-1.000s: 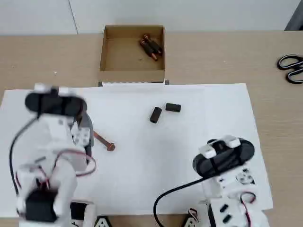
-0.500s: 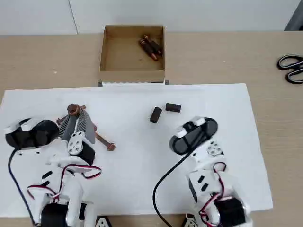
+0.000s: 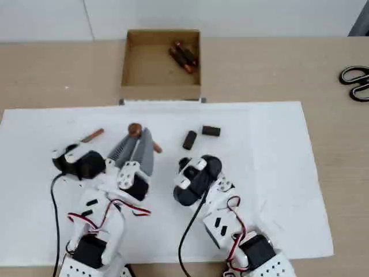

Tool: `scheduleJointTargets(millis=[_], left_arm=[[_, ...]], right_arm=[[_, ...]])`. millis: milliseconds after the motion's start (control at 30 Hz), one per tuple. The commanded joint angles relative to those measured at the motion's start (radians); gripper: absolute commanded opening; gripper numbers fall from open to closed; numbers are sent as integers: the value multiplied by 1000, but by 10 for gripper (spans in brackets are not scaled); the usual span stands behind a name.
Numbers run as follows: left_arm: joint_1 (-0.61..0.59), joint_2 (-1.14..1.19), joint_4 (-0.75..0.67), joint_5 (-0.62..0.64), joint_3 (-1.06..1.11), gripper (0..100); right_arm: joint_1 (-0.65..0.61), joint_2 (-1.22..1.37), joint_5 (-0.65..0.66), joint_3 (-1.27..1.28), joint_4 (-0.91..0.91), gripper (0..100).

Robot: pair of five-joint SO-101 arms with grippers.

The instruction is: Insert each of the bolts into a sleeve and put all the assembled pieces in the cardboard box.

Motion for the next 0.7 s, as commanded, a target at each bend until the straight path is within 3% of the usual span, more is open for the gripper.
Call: scheduleJointTargets(millis=[0, 267, 667], left_arm=[[61, -14, -84, 38, 22, 6], [107, -14, -94, 120, 33, 6], [44, -14, -94, 115, 31, 6]], right_arm=[[-21, -8, -11, 17, -39, 2], [-48, -8, -12, 8, -45, 2], [-41, -10, -5, -35, -45, 2]])
